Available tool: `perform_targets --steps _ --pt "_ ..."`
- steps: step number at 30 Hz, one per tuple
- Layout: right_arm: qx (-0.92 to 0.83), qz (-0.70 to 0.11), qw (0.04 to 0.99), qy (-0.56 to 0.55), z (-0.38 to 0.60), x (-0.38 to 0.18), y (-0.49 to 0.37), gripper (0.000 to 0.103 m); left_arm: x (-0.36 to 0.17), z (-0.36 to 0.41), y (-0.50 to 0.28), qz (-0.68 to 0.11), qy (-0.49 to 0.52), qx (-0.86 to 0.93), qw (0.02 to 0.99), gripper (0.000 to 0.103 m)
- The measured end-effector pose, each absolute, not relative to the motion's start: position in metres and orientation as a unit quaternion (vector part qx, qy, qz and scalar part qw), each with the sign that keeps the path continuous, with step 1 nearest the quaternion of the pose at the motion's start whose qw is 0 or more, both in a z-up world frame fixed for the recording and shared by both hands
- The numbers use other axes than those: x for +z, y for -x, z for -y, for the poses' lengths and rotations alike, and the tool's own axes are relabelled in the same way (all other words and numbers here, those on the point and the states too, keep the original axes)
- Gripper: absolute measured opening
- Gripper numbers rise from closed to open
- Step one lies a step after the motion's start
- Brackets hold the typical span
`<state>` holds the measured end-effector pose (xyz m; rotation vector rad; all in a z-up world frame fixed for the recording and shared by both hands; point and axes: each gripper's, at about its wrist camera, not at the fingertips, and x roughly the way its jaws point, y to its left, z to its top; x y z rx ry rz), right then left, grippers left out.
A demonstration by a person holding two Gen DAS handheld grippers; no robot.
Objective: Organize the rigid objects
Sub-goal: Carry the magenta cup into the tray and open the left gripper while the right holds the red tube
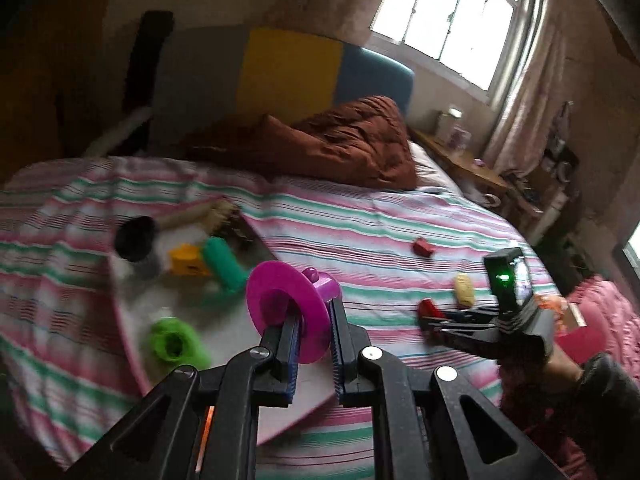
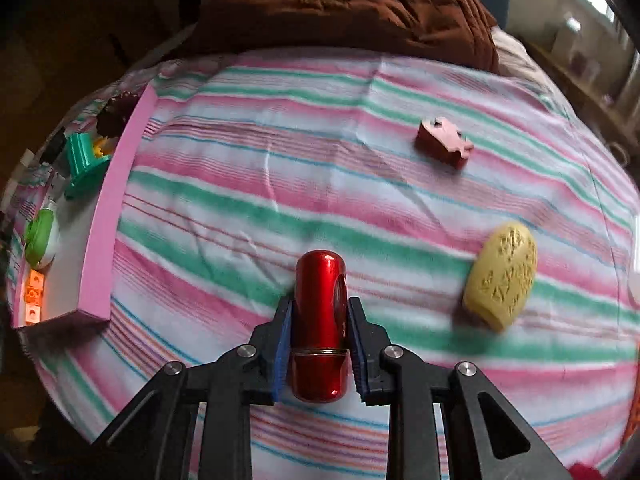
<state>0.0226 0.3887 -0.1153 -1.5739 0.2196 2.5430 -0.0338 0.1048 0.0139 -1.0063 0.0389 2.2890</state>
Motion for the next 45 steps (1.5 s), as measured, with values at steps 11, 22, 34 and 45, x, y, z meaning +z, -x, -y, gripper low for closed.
perform_targets --steps 11,22,34,45 --pt "0.848 -0.028 0.082 0.522 -0.375 -0.118 -0.008 0.027 0.007 -0.083 0.031 -0.045 0.375 0.893 0.247 0.012" --pt "0.846 -0.033 0.08 0.526 -0.375 -0.122 -0.004 0.027 0.004 -0.079 0.025 -0.058 0.375 0.896 0.229 0.012" --pt "0.845 -0.021 0.078 0.528 -0.371 -0.123 -0.004 0.027 -0.008 -0.067 0.031 -0.041 0.398 0.887 0.229 0.012" --pt "0.849 0.032 0.081 0.521 -0.36 -0.123 -0.006 0.026 -0.021 -0.026 0.038 0.016 0.427 0.876 0.224 0.012"
